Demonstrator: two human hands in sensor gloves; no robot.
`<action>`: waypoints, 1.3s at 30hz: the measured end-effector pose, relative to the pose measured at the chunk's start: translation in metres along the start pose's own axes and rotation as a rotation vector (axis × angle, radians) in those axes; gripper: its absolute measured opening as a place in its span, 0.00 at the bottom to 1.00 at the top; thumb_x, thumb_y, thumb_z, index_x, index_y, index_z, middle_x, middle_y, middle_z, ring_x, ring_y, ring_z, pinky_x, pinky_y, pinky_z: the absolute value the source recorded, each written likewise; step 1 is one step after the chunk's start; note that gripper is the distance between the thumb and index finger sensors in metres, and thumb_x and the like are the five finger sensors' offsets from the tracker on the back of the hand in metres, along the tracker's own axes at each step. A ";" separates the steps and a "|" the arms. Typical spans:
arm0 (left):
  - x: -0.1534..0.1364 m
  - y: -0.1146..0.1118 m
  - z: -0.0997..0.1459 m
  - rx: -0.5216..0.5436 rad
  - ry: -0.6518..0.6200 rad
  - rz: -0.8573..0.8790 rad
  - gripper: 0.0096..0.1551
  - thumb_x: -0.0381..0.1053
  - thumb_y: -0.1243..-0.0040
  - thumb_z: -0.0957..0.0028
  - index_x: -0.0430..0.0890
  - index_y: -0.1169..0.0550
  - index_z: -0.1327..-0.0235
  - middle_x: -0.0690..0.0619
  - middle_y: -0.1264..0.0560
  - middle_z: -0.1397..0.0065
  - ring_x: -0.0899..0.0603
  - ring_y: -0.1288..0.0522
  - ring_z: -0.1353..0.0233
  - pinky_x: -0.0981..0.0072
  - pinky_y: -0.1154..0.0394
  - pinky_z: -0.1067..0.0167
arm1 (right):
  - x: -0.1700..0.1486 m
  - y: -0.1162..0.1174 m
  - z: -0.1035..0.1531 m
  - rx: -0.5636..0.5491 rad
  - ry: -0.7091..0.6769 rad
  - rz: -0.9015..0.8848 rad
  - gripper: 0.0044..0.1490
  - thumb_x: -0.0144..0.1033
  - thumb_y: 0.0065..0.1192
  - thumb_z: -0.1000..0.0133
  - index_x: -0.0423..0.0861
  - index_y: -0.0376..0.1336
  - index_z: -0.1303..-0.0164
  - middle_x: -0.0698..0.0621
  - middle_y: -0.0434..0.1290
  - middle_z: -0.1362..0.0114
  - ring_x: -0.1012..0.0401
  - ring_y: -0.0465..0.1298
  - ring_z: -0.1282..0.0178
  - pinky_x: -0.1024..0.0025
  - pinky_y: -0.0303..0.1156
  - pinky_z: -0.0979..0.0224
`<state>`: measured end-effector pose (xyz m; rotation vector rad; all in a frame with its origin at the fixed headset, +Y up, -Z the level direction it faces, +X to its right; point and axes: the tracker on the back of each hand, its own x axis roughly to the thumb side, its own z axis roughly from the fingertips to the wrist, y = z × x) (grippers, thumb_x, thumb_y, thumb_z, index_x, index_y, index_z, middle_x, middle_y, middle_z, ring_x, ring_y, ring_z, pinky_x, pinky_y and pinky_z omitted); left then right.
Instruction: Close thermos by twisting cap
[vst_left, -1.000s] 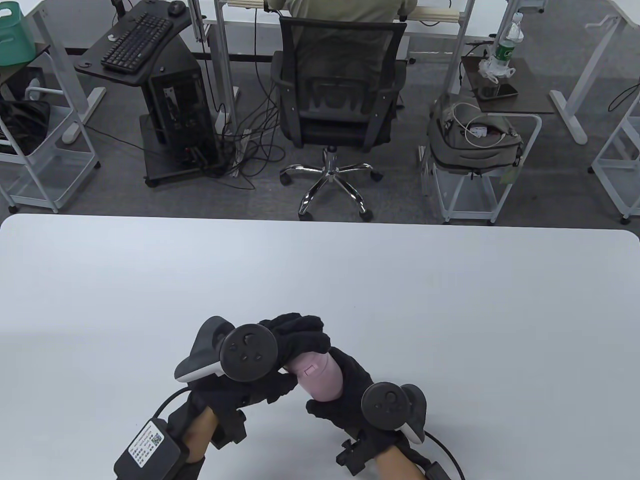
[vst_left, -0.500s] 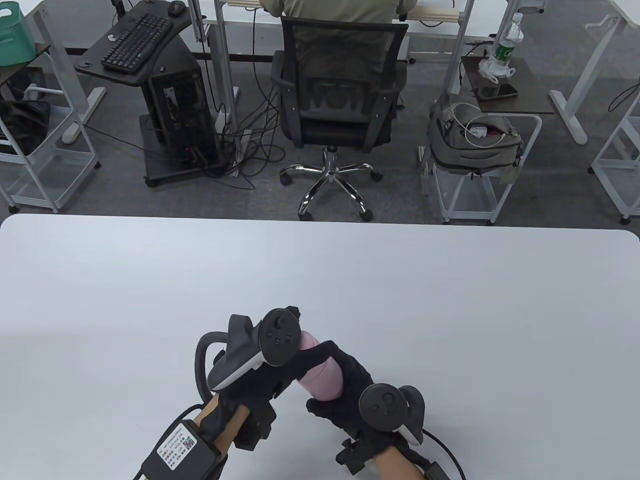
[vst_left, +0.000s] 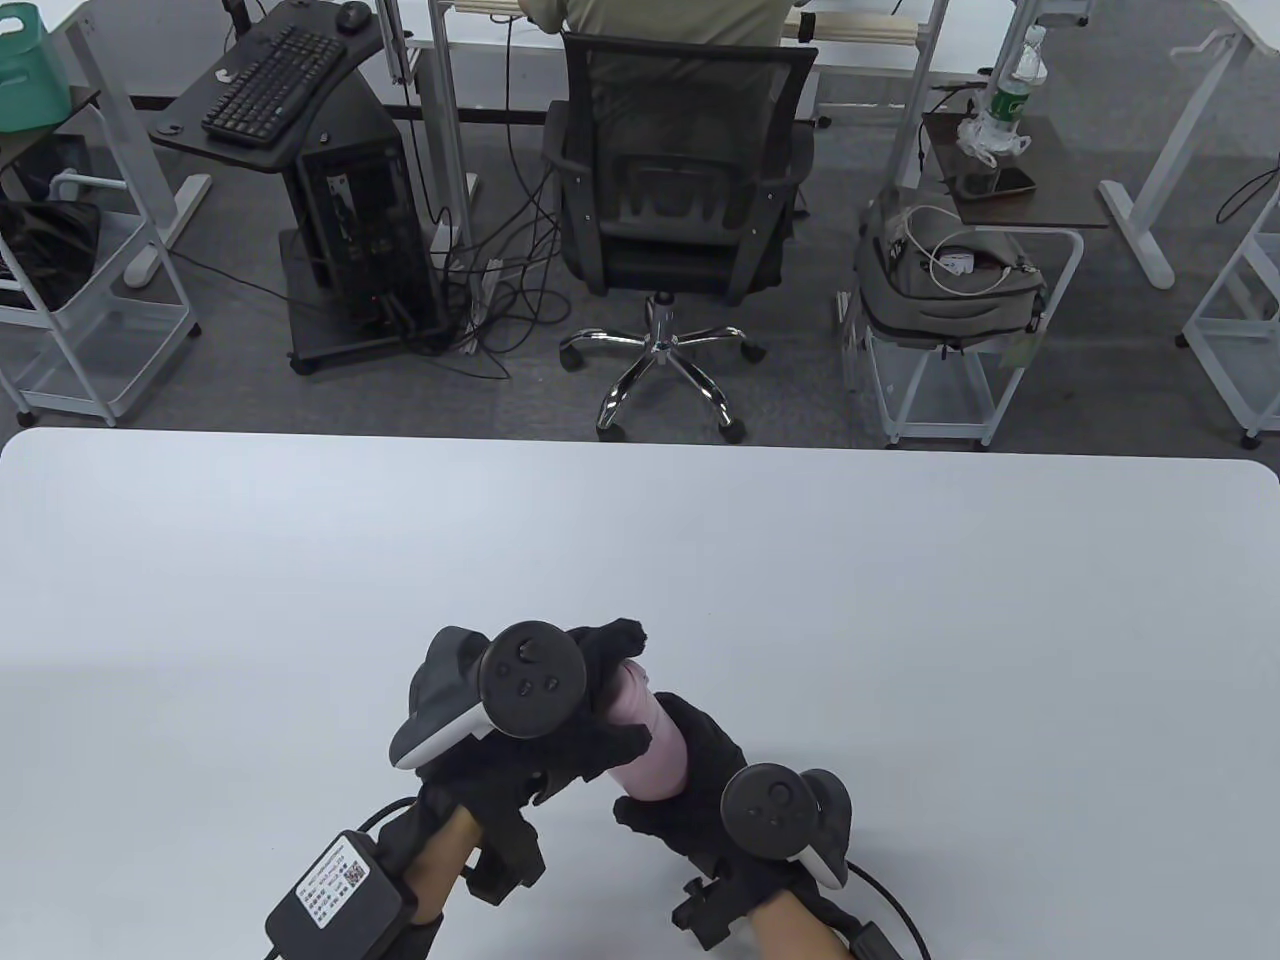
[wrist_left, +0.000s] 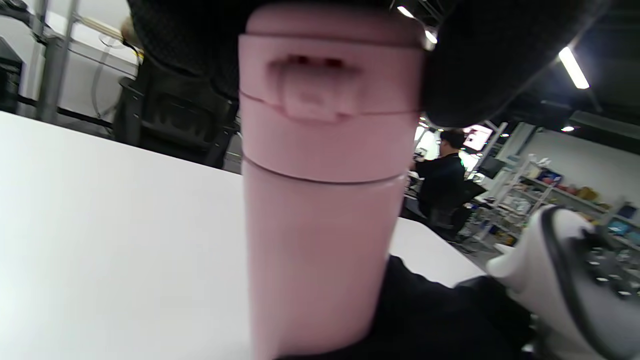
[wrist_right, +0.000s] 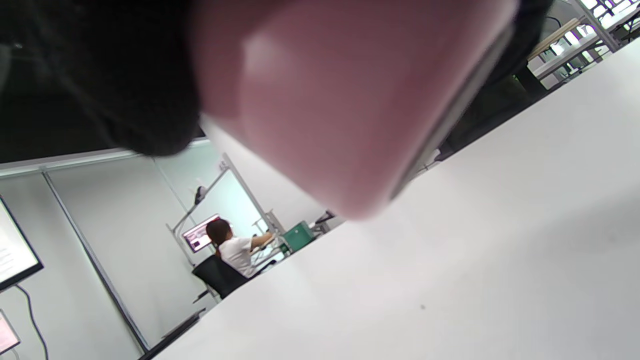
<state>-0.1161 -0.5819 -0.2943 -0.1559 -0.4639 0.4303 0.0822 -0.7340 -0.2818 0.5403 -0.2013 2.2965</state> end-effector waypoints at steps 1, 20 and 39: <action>-0.001 0.000 0.000 -0.012 -0.026 0.022 0.50 0.57 0.26 0.47 0.52 0.38 0.14 0.45 0.32 0.15 0.39 0.29 0.20 0.41 0.32 0.23 | 0.000 0.000 0.000 0.000 0.000 -0.001 0.78 0.61 0.71 0.65 0.34 0.36 0.18 0.28 0.47 0.18 0.32 0.56 0.21 0.37 0.62 0.27; 0.002 0.002 0.003 0.001 0.159 -0.162 0.57 0.78 0.37 0.46 0.46 0.37 0.13 0.42 0.27 0.21 0.39 0.24 0.27 0.39 0.28 0.30 | 0.000 0.000 0.000 0.009 0.000 -0.009 0.78 0.61 0.70 0.65 0.34 0.36 0.18 0.28 0.47 0.18 0.32 0.56 0.21 0.37 0.62 0.27; -0.007 0.003 0.002 -0.026 -0.149 -0.029 0.53 0.53 0.22 0.54 0.54 0.37 0.14 0.49 0.31 0.15 0.41 0.30 0.18 0.40 0.32 0.22 | 0.001 0.002 -0.001 0.024 -0.024 -0.013 0.78 0.61 0.71 0.65 0.34 0.36 0.18 0.28 0.47 0.18 0.32 0.56 0.21 0.37 0.62 0.27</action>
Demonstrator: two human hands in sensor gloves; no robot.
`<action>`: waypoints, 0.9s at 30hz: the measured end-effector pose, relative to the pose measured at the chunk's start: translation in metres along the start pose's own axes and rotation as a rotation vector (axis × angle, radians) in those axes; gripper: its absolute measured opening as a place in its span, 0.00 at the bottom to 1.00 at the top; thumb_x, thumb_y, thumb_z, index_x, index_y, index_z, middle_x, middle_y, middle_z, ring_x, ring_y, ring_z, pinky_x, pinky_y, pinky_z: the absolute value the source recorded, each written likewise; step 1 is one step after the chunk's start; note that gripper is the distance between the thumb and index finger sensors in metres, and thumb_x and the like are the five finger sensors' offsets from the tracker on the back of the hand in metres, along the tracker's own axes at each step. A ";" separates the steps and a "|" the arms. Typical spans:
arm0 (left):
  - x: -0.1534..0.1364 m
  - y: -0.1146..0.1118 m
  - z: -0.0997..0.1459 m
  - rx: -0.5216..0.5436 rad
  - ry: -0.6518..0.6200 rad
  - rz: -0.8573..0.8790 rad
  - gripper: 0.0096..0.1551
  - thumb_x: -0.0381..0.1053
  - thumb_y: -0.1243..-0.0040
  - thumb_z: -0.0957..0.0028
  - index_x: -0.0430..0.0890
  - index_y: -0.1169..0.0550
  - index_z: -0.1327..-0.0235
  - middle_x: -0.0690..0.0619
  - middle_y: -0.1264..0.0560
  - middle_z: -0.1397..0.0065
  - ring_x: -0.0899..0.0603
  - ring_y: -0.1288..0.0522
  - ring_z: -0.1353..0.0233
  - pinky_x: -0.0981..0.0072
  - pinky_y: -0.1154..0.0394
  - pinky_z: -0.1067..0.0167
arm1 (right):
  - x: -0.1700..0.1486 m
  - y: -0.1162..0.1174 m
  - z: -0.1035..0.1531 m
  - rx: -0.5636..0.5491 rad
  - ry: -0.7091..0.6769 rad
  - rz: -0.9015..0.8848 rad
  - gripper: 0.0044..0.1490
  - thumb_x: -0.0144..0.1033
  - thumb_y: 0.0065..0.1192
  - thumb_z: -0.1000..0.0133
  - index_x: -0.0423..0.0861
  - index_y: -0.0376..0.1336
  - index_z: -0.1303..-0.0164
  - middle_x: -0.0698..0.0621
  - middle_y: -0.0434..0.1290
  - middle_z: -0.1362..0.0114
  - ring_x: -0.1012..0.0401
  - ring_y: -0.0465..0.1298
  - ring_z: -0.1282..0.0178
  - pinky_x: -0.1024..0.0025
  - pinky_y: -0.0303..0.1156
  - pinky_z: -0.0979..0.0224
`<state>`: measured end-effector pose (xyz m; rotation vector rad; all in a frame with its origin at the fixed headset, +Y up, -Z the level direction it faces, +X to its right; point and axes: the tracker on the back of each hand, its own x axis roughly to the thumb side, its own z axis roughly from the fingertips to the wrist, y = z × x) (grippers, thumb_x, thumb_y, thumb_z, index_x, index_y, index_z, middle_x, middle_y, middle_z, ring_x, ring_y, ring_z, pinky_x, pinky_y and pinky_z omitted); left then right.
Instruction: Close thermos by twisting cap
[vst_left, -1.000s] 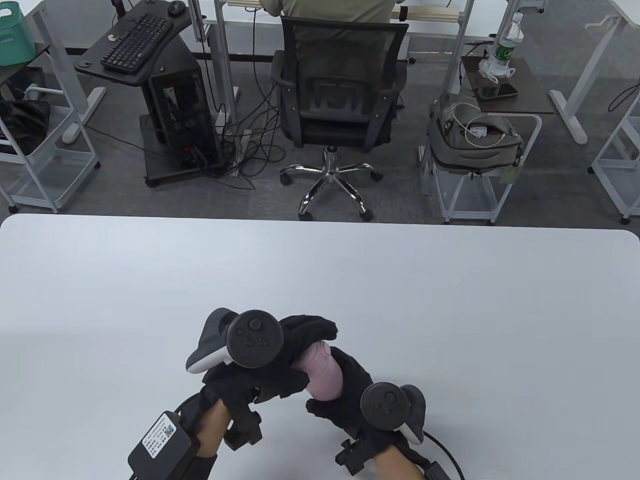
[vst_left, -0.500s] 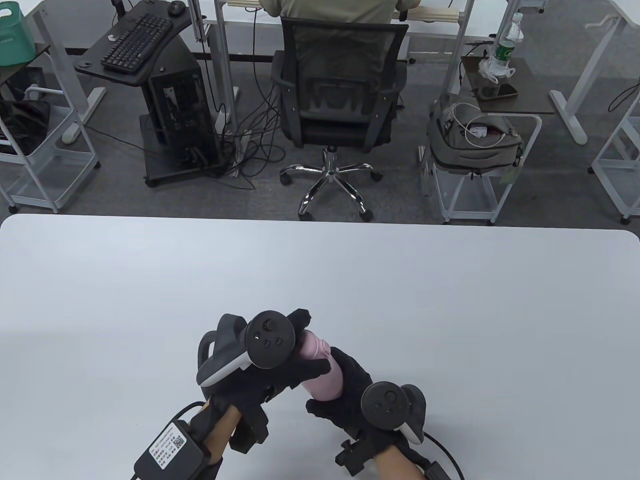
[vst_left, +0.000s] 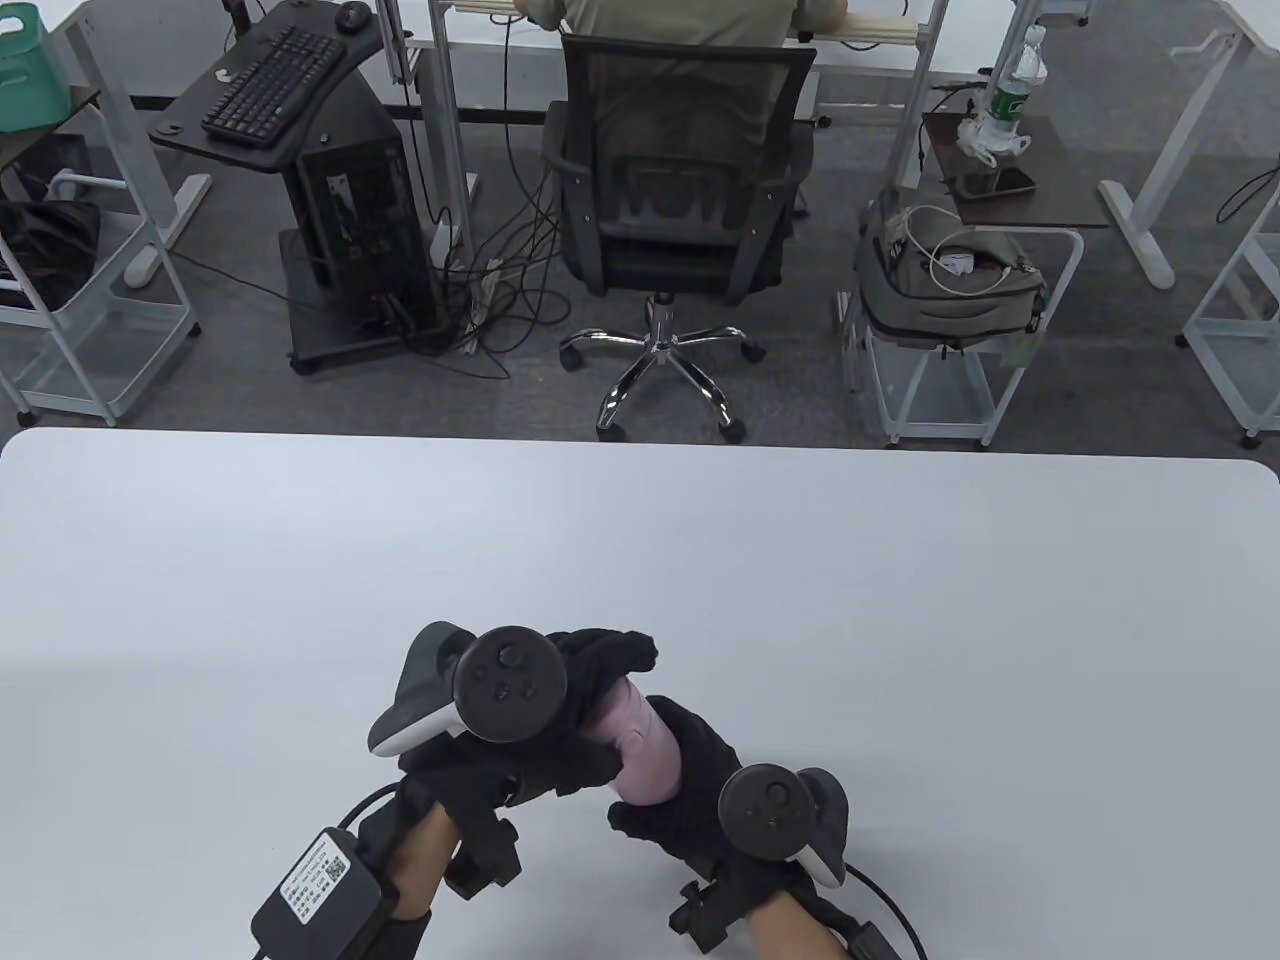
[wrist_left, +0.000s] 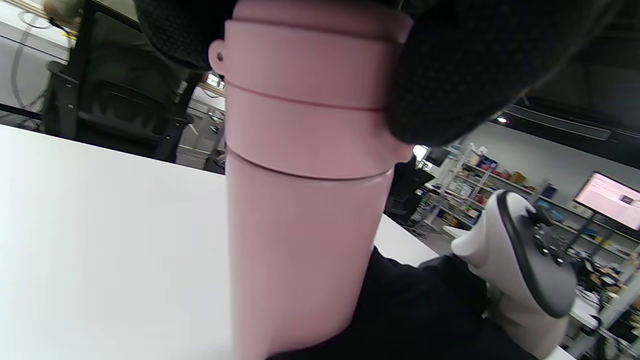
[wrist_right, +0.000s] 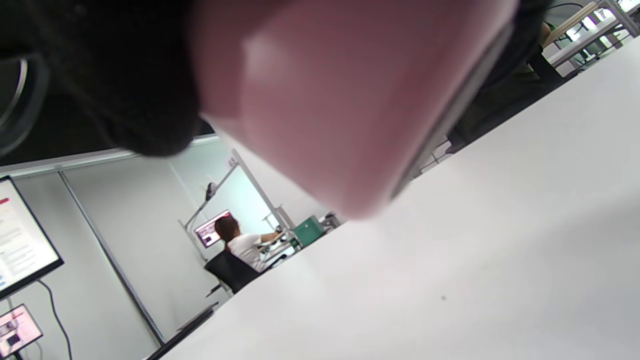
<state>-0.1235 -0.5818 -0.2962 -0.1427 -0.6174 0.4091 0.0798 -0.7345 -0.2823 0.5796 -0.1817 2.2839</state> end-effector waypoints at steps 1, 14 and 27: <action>-0.001 0.000 0.000 -0.011 -0.018 -0.009 0.53 0.52 0.22 0.54 0.55 0.37 0.14 0.50 0.31 0.15 0.41 0.30 0.18 0.40 0.33 0.21 | 0.000 0.000 0.000 0.003 -0.003 0.002 0.78 0.61 0.71 0.65 0.34 0.36 0.18 0.28 0.47 0.18 0.32 0.56 0.21 0.37 0.62 0.27; 0.010 0.005 0.005 -0.016 0.332 -0.184 0.59 0.85 0.52 0.46 0.48 0.38 0.10 0.31 0.31 0.18 0.31 0.24 0.27 0.36 0.26 0.34 | 0.000 0.002 0.001 0.009 0.016 0.021 0.78 0.60 0.71 0.64 0.34 0.36 0.18 0.27 0.47 0.18 0.31 0.56 0.21 0.36 0.62 0.28; 0.020 -0.007 -0.002 -0.032 0.382 -0.293 0.54 0.78 0.42 0.42 0.45 0.37 0.14 0.38 0.22 0.29 0.43 0.17 0.39 0.45 0.20 0.42 | 0.000 0.001 0.000 0.014 0.014 0.059 0.78 0.60 0.71 0.65 0.33 0.37 0.18 0.27 0.48 0.18 0.31 0.56 0.22 0.36 0.62 0.28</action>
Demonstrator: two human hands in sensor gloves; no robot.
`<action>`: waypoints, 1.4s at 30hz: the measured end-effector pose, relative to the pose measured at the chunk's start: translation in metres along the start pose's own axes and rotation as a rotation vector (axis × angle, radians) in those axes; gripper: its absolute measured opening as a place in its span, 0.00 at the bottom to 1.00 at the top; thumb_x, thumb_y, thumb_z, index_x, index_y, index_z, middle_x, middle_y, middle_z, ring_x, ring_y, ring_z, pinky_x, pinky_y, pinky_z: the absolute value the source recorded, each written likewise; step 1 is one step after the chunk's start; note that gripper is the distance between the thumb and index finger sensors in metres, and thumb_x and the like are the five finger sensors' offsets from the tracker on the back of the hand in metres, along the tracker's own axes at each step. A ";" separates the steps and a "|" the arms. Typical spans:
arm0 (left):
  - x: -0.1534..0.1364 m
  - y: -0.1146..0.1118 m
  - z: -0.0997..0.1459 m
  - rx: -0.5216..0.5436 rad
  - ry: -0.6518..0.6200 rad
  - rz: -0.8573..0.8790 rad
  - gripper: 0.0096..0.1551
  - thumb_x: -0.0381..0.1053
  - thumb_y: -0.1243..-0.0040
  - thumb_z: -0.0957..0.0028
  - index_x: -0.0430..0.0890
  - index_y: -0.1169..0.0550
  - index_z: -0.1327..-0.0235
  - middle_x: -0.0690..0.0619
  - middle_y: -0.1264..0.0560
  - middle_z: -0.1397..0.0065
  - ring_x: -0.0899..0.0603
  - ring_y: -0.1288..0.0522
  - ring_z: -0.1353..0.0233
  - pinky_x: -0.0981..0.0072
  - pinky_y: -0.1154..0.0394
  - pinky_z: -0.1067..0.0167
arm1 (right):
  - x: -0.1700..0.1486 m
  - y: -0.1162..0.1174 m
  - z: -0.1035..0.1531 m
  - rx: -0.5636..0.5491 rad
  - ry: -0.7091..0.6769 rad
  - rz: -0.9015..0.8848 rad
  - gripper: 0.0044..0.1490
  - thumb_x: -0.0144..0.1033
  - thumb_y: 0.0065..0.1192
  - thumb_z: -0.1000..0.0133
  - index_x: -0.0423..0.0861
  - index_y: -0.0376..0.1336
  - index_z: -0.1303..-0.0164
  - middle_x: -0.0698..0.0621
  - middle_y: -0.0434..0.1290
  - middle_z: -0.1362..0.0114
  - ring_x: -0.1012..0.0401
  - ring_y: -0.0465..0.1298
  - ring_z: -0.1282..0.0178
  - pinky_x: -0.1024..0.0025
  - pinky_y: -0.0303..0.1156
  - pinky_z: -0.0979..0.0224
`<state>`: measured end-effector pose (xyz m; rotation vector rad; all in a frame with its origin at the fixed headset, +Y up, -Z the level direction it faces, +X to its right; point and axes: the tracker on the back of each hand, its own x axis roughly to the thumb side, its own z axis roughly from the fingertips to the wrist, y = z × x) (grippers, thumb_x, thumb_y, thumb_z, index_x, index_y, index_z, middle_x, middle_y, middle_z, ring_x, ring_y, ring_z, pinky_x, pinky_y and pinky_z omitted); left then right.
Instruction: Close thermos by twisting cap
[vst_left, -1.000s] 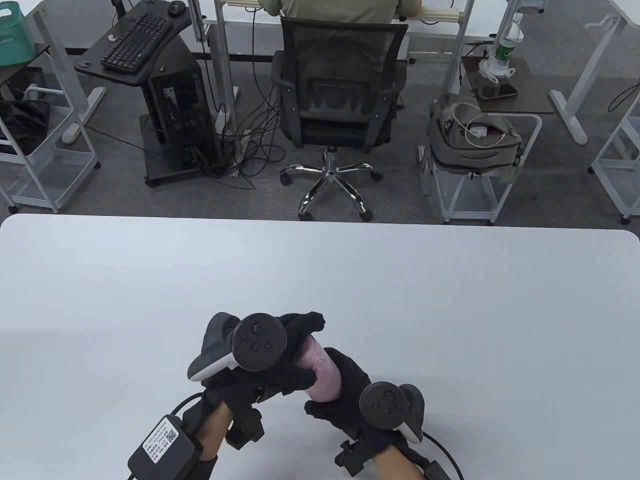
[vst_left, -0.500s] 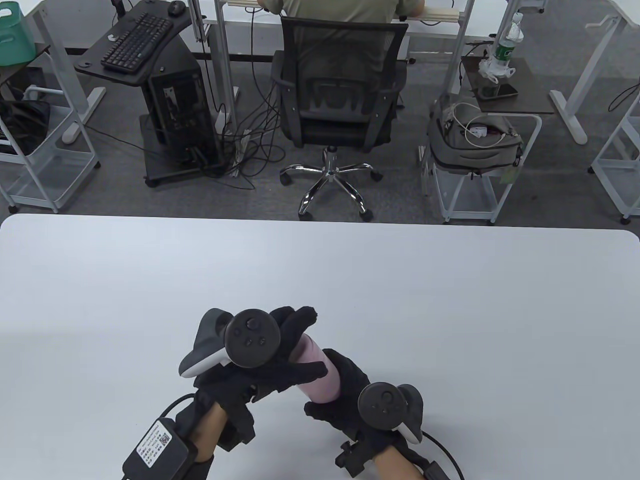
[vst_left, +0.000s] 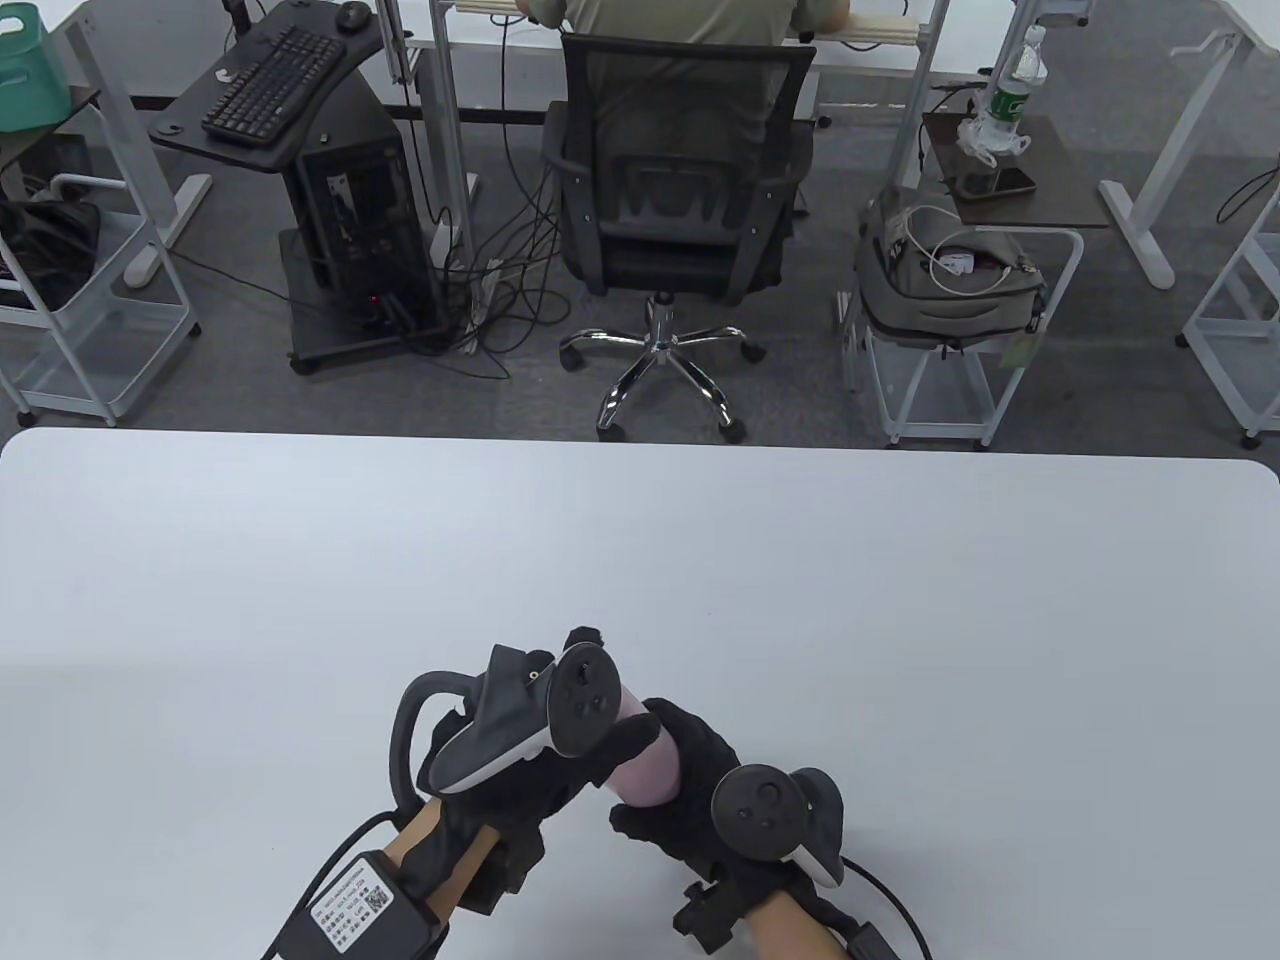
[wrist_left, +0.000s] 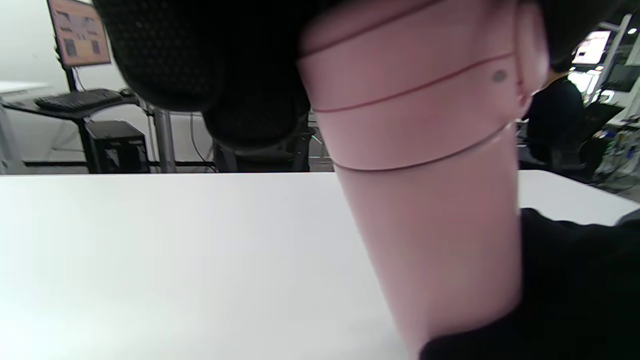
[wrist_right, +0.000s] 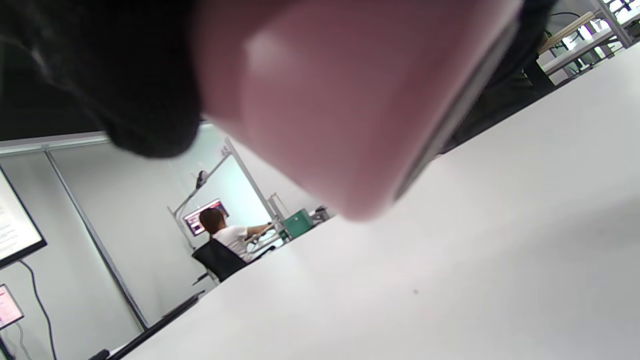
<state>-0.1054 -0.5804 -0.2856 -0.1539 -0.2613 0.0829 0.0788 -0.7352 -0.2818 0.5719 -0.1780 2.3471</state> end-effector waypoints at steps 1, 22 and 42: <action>-0.001 0.000 -0.001 -0.015 -0.034 0.034 0.53 0.76 0.40 0.42 0.45 0.39 0.13 0.38 0.25 0.26 0.43 0.19 0.36 0.44 0.22 0.39 | 0.000 0.000 0.000 -0.001 0.001 -0.002 0.78 0.61 0.71 0.65 0.33 0.37 0.18 0.27 0.48 0.18 0.31 0.56 0.22 0.36 0.62 0.28; -0.031 -0.001 -0.005 0.009 -0.460 0.193 0.53 0.50 0.20 0.52 0.64 0.38 0.17 0.61 0.36 0.11 0.50 0.31 0.15 0.36 0.33 0.20 | 0.000 -0.004 -0.002 0.012 -0.030 -0.034 0.79 0.63 0.71 0.67 0.35 0.37 0.18 0.30 0.48 0.18 0.34 0.57 0.22 0.38 0.63 0.27; -0.007 0.007 -0.001 -0.005 0.076 0.059 0.49 0.82 0.51 0.42 0.56 0.37 0.12 0.36 0.24 0.23 0.49 0.13 0.47 0.53 0.15 0.53 | 0.002 -0.001 0.001 -0.038 0.014 0.036 0.79 0.61 0.71 0.66 0.34 0.37 0.18 0.28 0.48 0.19 0.31 0.56 0.23 0.36 0.62 0.29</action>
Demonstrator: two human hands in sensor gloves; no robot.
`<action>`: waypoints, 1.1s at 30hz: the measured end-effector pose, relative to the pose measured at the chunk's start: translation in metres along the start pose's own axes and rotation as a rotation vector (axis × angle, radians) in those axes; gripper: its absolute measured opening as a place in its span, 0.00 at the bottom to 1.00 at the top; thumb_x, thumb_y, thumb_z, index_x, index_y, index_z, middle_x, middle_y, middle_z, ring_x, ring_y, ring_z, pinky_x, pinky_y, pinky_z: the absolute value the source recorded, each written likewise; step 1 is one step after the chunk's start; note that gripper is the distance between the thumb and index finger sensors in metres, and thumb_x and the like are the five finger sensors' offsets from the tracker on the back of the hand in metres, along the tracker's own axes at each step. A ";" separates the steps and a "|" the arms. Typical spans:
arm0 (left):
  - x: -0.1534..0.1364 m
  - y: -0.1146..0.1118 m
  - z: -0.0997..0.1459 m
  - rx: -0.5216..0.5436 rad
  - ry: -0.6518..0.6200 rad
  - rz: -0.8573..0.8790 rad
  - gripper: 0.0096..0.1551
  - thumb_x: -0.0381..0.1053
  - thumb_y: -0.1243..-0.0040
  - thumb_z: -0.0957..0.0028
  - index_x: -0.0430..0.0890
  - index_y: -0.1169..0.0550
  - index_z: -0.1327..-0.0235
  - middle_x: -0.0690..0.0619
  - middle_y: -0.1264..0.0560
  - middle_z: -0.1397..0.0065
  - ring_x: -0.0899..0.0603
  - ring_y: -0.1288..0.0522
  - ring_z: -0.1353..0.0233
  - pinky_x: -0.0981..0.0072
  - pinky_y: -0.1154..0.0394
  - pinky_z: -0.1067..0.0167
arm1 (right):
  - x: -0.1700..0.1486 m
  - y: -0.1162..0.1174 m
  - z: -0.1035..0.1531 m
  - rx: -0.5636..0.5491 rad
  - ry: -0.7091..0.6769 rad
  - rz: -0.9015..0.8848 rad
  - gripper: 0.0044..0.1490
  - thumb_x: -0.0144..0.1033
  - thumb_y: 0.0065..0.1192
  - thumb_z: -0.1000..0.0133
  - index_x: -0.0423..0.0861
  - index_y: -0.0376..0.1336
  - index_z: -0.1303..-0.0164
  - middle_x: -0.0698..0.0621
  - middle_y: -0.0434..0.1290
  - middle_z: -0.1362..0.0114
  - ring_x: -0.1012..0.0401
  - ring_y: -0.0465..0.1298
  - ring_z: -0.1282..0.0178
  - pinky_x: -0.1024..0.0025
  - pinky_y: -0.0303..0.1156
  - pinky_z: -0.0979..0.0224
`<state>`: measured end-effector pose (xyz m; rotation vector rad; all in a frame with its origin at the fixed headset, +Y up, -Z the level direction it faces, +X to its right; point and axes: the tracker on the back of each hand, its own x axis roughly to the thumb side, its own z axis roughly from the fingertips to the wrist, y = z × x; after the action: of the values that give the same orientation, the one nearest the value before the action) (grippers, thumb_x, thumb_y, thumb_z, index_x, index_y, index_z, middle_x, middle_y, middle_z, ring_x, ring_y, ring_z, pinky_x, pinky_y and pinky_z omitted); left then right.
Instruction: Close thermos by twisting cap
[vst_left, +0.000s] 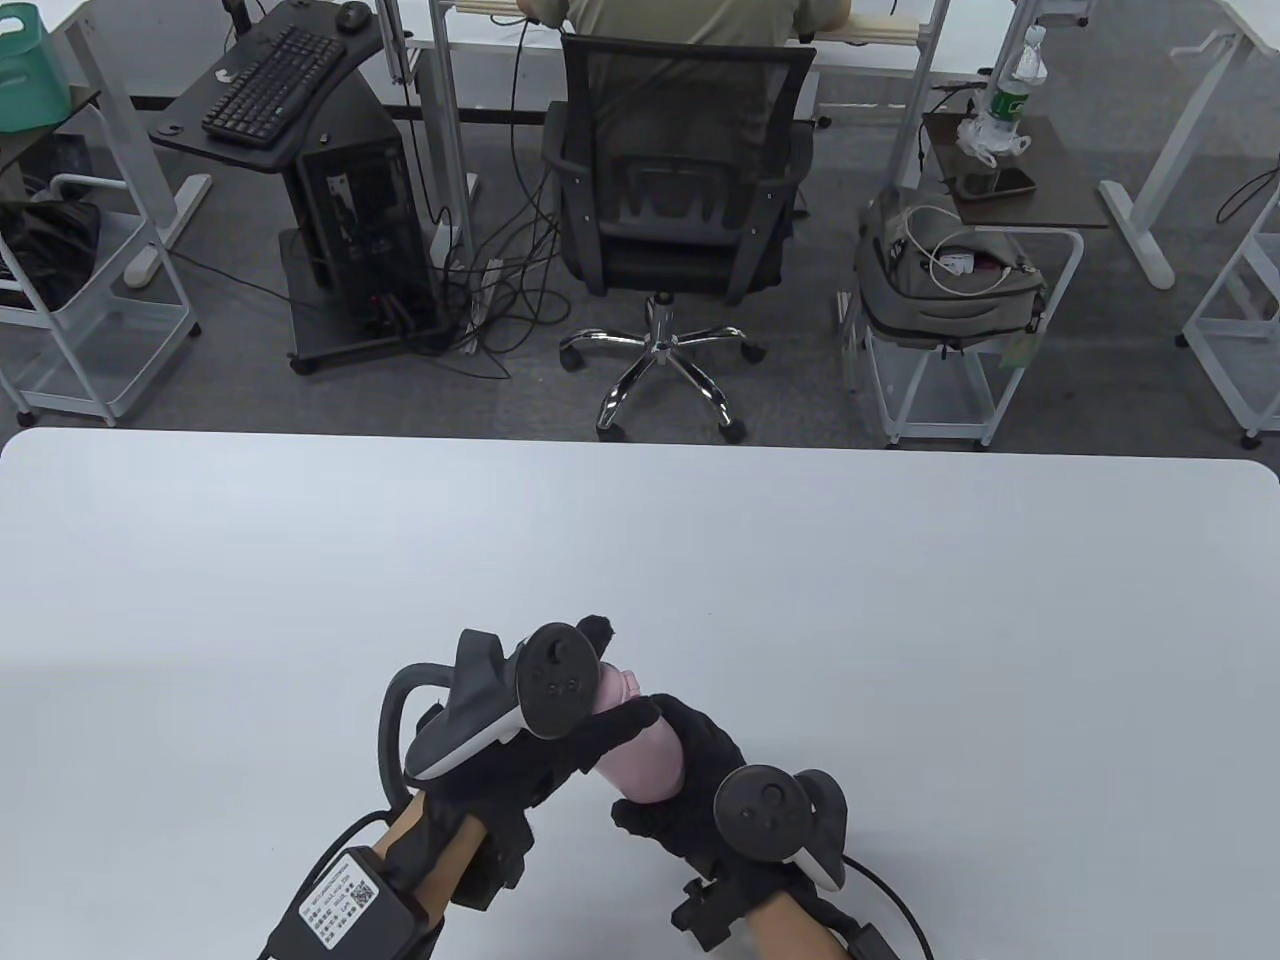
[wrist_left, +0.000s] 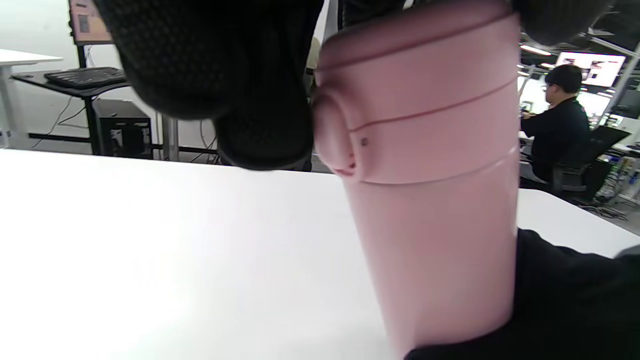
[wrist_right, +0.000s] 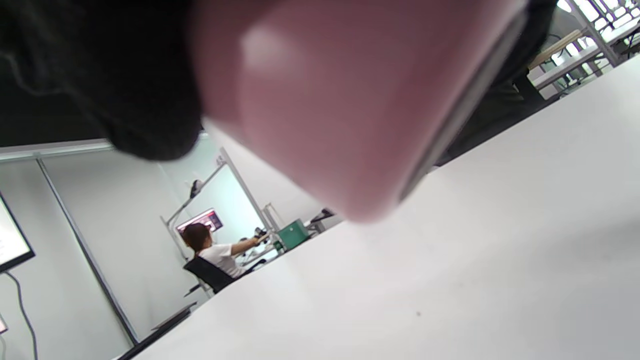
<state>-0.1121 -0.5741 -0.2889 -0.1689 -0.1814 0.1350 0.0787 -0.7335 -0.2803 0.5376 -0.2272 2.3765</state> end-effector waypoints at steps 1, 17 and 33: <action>0.003 -0.002 0.000 0.001 0.029 -0.002 0.48 0.81 0.52 0.40 0.56 0.36 0.12 0.35 0.24 0.25 0.49 0.13 0.49 0.54 0.15 0.56 | 0.001 0.000 0.000 -0.005 -0.006 0.035 0.79 0.61 0.71 0.66 0.34 0.37 0.18 0.27 0.48 0.19 0.31 0.56 0.23 0.36 0.63 0.29; 0.014 -0.002 -0.009 -0.046 0.015 0.111 0.24 0.65 0.55 0.30 0.66 0.26 0.24 0.31 0.26 0.25 0.43 0.13 0.50 0.46 0.15 0.57 | 0.008 -0.006 0.003 -0.093 0.022 0.201 0.81 0.63 0.71 0.67 0.31 0.37 0.19 0.25 0.49 0.21 0.30 0.58 0.26 0.35 0.65 0.32; 0.013 -0.015 0.006 0.039 -0.154 0.084 0.20 0.64 0.53 0.31 0.71 0.30 0.27 0.29 0.37 0.17 0.36 0.19 0.37 0.35 0.21 0.44 | 0.004 -0.005 0.002 -0.062 0.055 0.109 0.81 0.64 0.72 0.70 0.33 0.38 0.19 0.28 0.50 0.20 0.32 0.58 0.25 0.35 0.65 0.32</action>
<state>-0.0990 -0.5855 -0.2780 -0.1274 -0.3252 0.2357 0.0800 -0.7275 -0.2766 0.4397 -0.3115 2.4774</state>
